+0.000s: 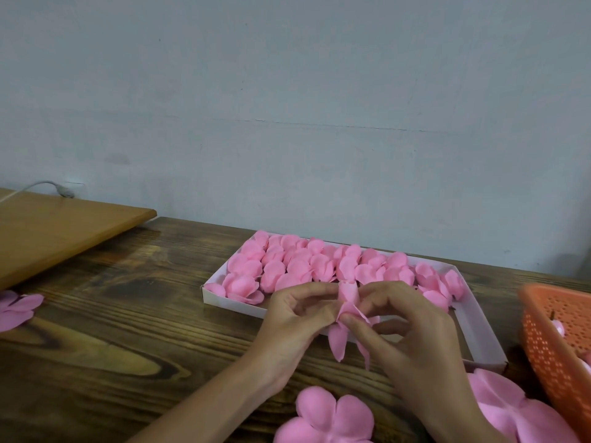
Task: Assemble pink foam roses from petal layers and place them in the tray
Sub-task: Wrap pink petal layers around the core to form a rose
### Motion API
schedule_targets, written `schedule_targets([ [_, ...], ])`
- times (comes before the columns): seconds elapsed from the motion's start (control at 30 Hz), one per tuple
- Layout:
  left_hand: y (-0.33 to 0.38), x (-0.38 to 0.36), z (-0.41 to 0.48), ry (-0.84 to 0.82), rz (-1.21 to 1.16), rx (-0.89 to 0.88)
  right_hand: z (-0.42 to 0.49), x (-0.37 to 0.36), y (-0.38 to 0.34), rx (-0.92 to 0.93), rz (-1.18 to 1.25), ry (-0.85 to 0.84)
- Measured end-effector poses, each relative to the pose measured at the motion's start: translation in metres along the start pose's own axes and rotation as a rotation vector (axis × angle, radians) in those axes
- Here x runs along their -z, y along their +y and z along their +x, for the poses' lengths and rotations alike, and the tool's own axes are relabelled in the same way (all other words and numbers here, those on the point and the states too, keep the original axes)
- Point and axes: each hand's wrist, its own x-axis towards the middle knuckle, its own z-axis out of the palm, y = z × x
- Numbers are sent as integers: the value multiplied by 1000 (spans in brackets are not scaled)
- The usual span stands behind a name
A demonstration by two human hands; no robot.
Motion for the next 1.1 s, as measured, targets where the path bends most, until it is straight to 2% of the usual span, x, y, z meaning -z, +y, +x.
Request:
schedule_targets([
  [0.23,4,-2,-2,-20,-11,4,1,3,-3,-52,-13,6],
  [0.43,7,-3,-2,18,-13,-9,1,4,-4,-95,38,-6],
  [0.53,9,-3,-3,-17,-72,3,2,5,-5,-137,101,13],
  [0.7,12,-3,-4,-76,103,-79,5,7,-2,-175,143,11],
  [1.1,13,-1,-3,-90,63,-81,4,6,-4,-164,154,-31],
])
